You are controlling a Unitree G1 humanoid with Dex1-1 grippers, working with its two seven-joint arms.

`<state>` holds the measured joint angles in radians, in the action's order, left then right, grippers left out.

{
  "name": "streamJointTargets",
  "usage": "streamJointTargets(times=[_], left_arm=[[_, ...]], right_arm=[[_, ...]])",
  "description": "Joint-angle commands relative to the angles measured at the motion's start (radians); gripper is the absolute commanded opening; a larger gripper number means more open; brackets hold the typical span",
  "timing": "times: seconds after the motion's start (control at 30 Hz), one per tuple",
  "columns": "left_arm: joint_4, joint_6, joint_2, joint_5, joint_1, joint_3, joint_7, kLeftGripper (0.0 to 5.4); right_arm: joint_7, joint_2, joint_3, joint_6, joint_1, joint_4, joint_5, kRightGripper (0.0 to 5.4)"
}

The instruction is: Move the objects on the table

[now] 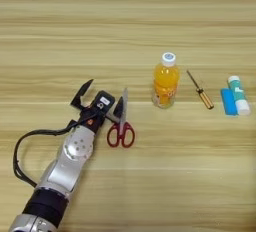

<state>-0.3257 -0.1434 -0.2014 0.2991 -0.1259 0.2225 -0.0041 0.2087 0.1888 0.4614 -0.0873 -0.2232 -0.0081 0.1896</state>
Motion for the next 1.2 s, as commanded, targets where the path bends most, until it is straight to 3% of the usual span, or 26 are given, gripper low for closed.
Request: streamJointTargets(times=[0.03, 0.4, 0.7, 1.03, 1.2], left_arm=[[-0.022, 0.021, 0.017, 0.023, 0.022, 0.031, -0.01, 5.4], [-0.04, 0.02, 0.041, 0.027, 0.008, 0.056, -0.014, 5.4], [-0.033, 0.001, 0.032, 0.024, -0.005, 0.036, 0.004, 5.4], [0.03, -0.088, 0.033, -0.077, -0.036, -0.022, -0.059, 5.4], [0.116, -0.086, 0.056, -0.156, -0.069, 0.003, -0.179, 5.4]], right_arm=[[0.003, 0.001, -0.002, -0.009, -0.017, 0.008, 0.006, 5.39], [-0.001, 0.001, -0.006, -0.012, -0.02, 0.017, 0.008, 5.39], [-0.005, 0.007, -0.027, -0.005, -0.023, 0.047, -0.012, 5.39], [-0.036, 0.033, -0.091, 0.009, -0.039, 0.164, -0.071, 5.39], [-0.034, 0.033, -0.096, 0.018, -0.045, 0.18, -0.075, 5.39]])
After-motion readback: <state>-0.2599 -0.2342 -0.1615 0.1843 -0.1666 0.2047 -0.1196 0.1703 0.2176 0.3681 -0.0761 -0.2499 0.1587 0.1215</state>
